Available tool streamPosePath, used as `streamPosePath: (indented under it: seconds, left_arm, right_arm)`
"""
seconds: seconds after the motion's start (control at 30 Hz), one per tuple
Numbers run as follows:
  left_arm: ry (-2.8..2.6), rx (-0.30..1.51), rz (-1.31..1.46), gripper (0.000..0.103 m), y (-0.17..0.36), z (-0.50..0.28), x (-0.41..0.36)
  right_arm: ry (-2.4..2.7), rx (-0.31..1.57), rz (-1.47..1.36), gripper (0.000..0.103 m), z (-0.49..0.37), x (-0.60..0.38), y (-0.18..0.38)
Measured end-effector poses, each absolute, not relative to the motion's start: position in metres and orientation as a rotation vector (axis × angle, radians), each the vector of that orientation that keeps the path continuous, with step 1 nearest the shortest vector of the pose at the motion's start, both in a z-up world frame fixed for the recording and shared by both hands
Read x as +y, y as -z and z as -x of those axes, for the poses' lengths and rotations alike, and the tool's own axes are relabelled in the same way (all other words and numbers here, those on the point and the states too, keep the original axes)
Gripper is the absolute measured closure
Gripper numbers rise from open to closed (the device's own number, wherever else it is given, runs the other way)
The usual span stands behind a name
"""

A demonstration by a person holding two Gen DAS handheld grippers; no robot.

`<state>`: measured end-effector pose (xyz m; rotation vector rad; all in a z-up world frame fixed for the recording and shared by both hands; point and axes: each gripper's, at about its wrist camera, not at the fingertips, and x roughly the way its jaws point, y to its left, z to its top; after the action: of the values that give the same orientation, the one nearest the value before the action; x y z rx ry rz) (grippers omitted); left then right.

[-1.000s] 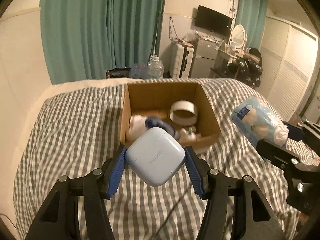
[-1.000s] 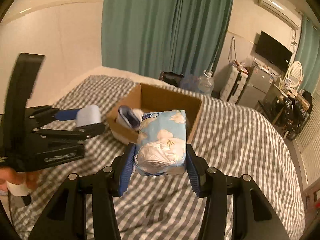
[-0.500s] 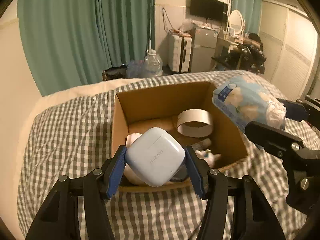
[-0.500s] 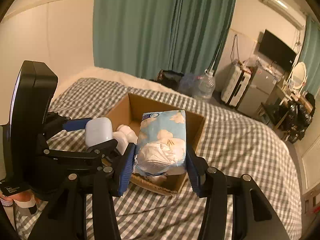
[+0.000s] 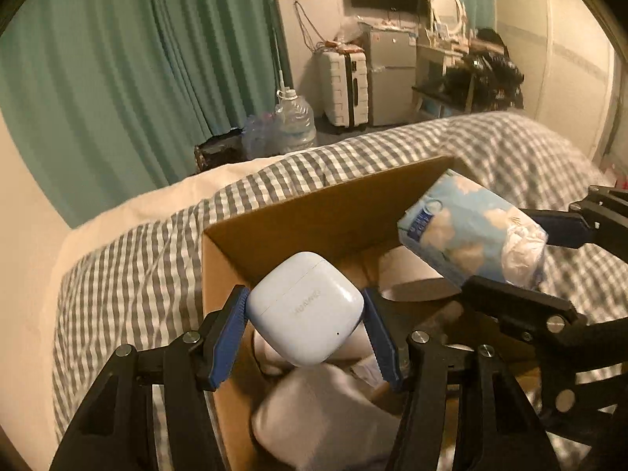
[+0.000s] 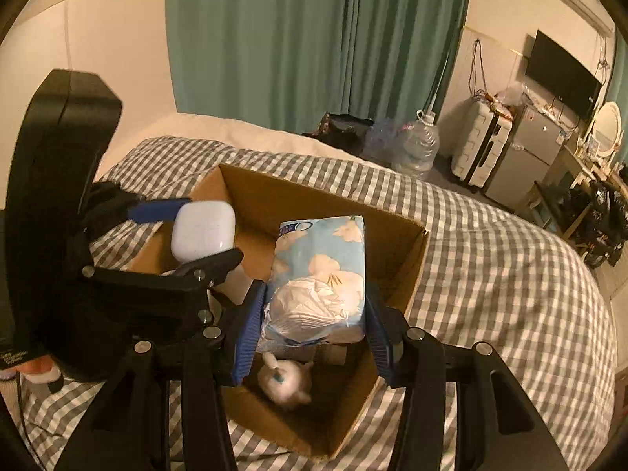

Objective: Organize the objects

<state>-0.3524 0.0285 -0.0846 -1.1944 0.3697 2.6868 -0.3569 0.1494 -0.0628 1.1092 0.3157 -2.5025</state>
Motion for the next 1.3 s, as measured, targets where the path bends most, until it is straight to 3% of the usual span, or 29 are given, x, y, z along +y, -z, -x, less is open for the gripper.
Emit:
streamPosePath:
  seconds: [0.33, 0.53, 0.6, 0.67, 0.83, 1.3]
  left_arm:
    - [-2.616, 0.387, 1.250, 0.043, 0.103, 0.371, 0.029]
    - [-2.597, 0.389, 1.272, 0.042, 0.106, 0.363, 0.031]
    - [-2.610, 0.404, 1.254, 0.037, 0.103, 0.358, 0.031]
    - [-2.643, 0.442, 1.220, 0.024, 0.097, 0.351, 0.032]
    - [-2.691, 0.450, 1.166, 0.012, 0.074, 0.336, 0.027]
    - [-2.816, 0.468, 0.907, 0.007, -0.042, 0.254, 0.031]
  right_arm:
    - [2.450, 0.254, -1.165, 0.054, 0.353, 0.156, 0.086]
    - [2.445, 0.272, -1.173, 0.049, 0.341, 0.151, 0.086]
    - [2.444, 0.257, -1.165, 0.038, 0.335, 0.151, 0.083]
    - [2.457, 0.251, -1.157, 0.032, 0.333, 0.151, 0.079]
    - [2.494, 0.230, -1.139, 0.026, 0.323, 0.161, 0.060]
    - [2.649, 0.243, -0.949, 0.019, 0.252, 0.179, -0.046]
